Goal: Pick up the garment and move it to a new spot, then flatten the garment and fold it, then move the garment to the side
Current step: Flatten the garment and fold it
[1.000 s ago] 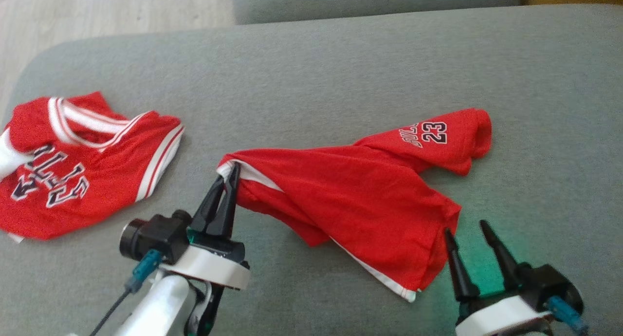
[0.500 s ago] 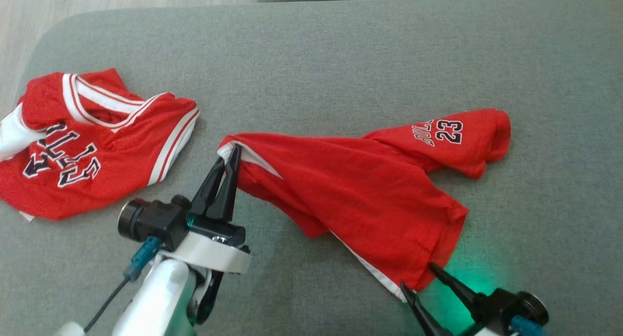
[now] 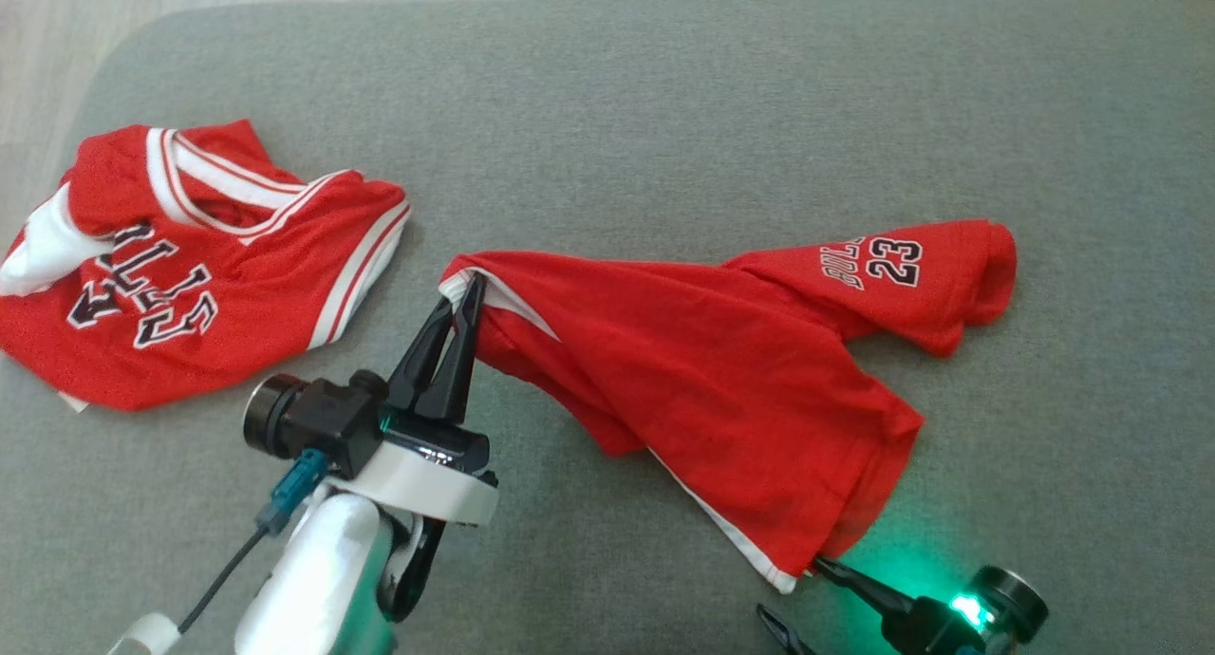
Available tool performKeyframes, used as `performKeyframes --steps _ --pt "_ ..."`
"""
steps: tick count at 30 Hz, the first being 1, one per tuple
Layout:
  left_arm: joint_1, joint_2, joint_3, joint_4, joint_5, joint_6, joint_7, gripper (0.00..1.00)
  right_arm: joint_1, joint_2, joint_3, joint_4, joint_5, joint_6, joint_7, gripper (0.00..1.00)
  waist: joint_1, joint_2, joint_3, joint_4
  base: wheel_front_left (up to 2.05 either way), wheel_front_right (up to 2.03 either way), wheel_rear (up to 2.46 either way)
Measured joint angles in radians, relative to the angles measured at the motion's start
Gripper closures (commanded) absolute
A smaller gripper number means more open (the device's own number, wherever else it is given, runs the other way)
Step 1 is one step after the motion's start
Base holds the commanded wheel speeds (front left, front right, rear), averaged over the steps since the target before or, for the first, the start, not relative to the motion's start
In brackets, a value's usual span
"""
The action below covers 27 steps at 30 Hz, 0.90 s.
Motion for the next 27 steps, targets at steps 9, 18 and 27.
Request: performKeyframes --steps 9,18,27 --pt "-0.001 -0.017 0.023 0.009 0.021 -0.016 0.0 1.0 -0.047 0.018 -0.023 0.075 0.018 0.0 -0.01 1.0 0.0 0.0 0.003 0.025 0.0 0.0 0.0" --pt "0.0 -0.018 0.036 0.006 0.034 -0.026 0.0 1.0 -0.032 0.041 -0.119 0.008 0.011 0.0 -0.002 1.0 0.0 0.0 -0.032 0.011 0.0 0.0 0.0" --pt "-0.071 0.041 0.004 -0.023 0.051 -0.035 0.0 1.0 -0.027 0.023 -0.404 -0.251 -0.026 0.0 -0.002 1.0 -0.0001 0.0 -0.073 -0.052 0.0 0.0 0.0"
